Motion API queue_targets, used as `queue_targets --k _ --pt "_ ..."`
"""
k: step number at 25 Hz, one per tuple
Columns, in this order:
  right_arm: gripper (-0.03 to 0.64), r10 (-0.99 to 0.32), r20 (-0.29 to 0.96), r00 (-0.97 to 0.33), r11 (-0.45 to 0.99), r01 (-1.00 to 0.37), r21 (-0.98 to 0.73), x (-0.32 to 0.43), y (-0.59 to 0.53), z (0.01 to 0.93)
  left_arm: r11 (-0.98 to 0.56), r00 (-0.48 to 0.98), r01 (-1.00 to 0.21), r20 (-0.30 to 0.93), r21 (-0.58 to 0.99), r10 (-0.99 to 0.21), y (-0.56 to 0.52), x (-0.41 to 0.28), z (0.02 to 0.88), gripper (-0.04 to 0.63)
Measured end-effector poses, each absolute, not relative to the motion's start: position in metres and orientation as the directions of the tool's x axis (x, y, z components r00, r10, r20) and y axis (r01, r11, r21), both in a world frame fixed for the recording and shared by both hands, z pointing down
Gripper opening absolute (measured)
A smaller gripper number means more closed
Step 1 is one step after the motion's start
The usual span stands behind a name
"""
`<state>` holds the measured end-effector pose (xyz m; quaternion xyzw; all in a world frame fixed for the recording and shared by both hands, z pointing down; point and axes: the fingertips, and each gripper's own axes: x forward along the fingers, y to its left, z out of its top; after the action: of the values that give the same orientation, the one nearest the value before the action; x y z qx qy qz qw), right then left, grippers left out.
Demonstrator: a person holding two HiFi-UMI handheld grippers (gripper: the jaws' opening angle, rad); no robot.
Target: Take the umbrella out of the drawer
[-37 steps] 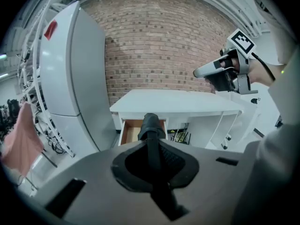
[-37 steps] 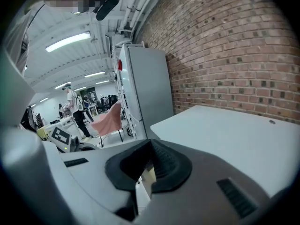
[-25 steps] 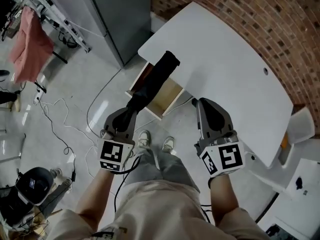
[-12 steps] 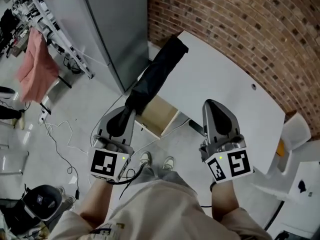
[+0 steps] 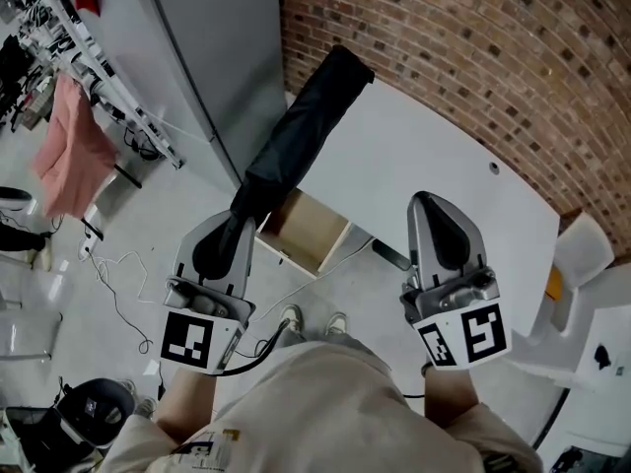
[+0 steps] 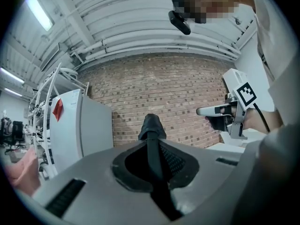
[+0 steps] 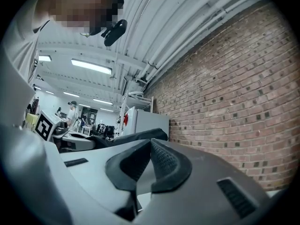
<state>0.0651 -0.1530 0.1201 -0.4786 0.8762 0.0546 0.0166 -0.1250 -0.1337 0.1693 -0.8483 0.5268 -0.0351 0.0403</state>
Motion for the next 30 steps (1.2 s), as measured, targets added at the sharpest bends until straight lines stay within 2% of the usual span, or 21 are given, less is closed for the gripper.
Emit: queue_targets --k 16,30 --pt "0.008 -0.810 0.042 -0.585 0.586 -0.810 0.034 0.060 -0.149 0.161 -0.471 0.466 -0.879 0.070 -0.081 -0.882 -0.129 -0.112 0.191 0.023" --pt "0.008 -0.809 0.044 -0.586 0.587 -0.808 0.043 0.054 -0.154 0.158 -0.483 0.479 -0.869 0.063 -0.105 -0.876 -0.137 -0.110 0.178 0.023"
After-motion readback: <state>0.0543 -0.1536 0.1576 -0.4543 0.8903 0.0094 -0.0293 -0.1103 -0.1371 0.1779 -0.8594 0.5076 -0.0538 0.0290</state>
